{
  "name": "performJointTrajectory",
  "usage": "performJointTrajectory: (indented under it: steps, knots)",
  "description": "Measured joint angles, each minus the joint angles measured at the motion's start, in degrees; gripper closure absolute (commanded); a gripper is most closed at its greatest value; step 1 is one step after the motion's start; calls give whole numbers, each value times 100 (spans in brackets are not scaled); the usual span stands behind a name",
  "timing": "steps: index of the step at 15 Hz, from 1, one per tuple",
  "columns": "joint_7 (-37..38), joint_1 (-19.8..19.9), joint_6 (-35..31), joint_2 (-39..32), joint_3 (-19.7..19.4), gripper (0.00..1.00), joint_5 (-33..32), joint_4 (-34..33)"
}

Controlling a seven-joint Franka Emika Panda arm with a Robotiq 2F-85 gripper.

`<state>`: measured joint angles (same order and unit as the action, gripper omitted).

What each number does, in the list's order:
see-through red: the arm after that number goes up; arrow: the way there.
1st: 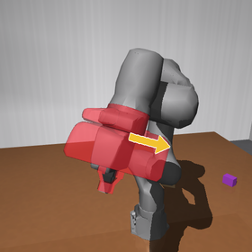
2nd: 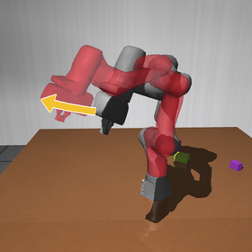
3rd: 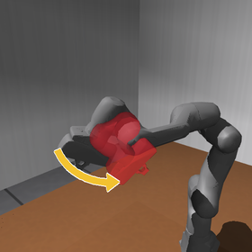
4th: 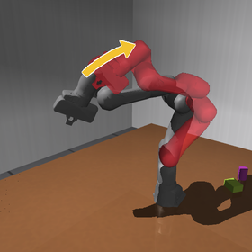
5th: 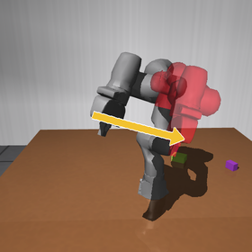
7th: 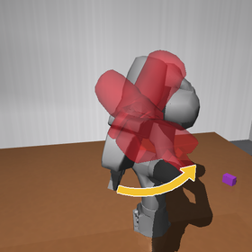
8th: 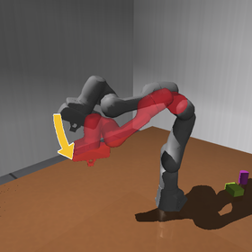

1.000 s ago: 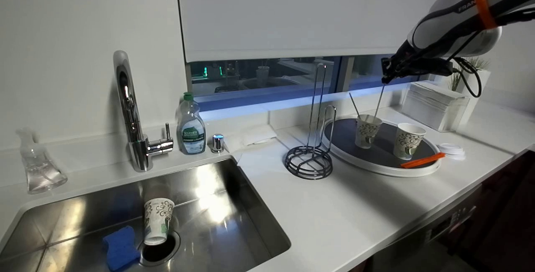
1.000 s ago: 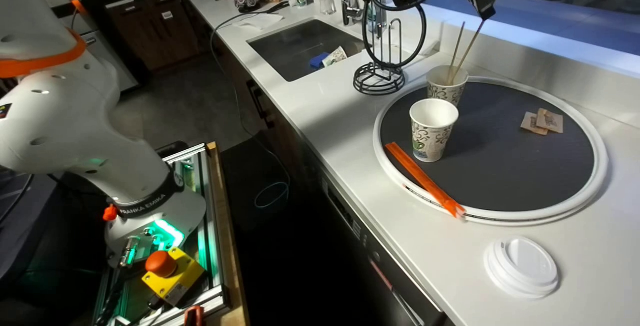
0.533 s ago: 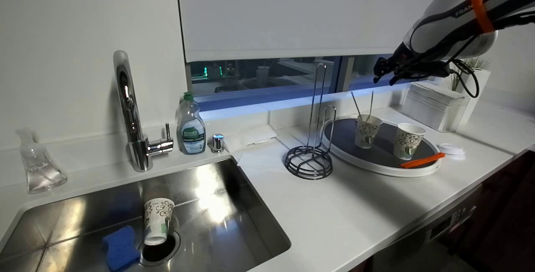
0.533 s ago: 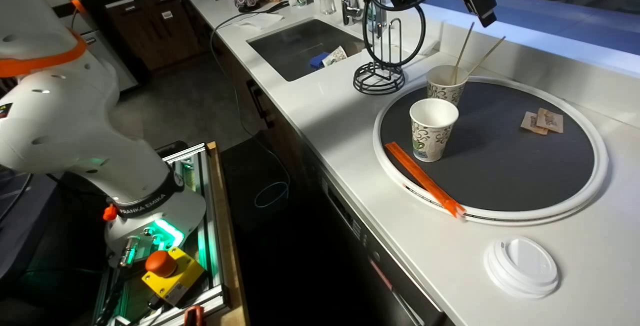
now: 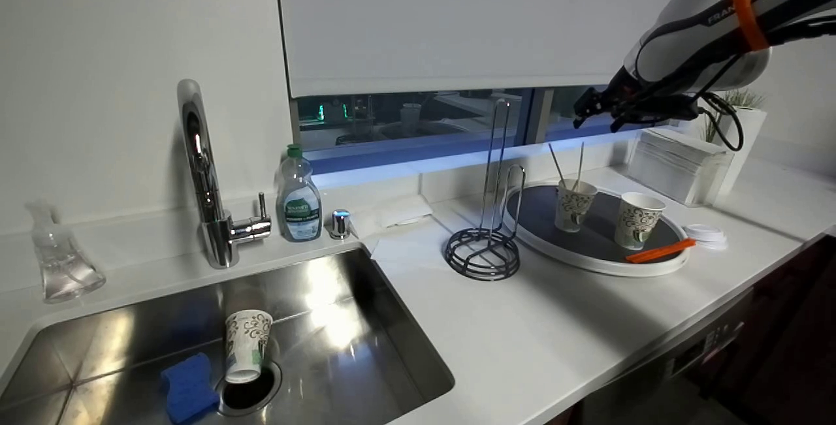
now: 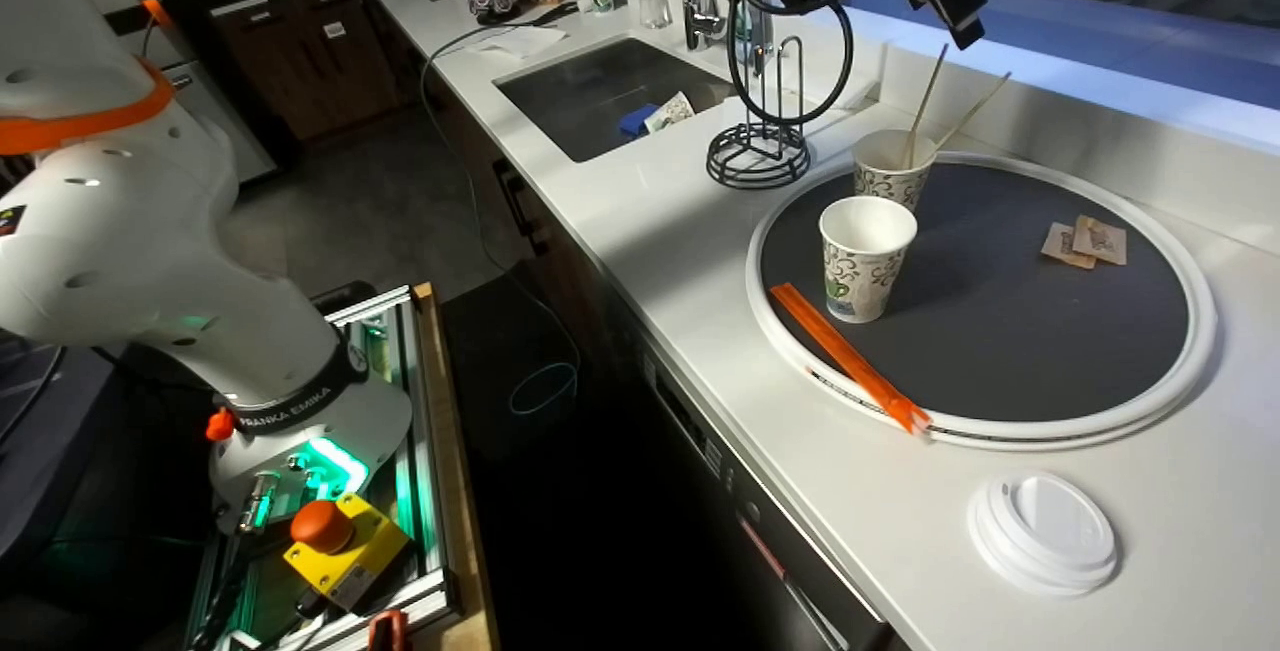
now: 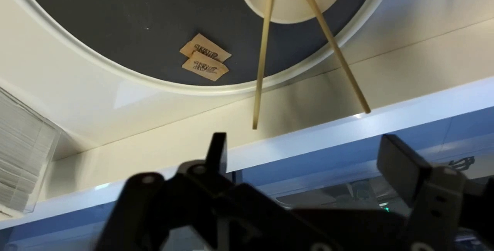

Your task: Move the cup on the right to the left then exchange the stirrers in the coffee cups.

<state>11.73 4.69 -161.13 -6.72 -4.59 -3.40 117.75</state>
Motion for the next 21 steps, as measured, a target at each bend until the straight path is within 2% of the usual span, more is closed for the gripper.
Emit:
performJointTrajectory:
  steps: [4, 8, 14, 15, 16, 19, 21]
  knots:
    - [-490, -57, 19, -82, 179, 0, 147, -4]
    - [-1209, -51, 9, -304, 395, 0, 555, -32]
    - [-2111, 140, -435, -770, 694, 0, 1250, -202]
    - [-2199, 175, -528, -848, 728, 10, 1295, -242]
    - [-2267, 208, -625, -920, 763, 26, 1323, -275]
    - [-2409, 302, -888, -1126, 878, 51, 1374, -382]
    - [-2446, 362, -1009, -1231, 958, 65, 1377, -435]
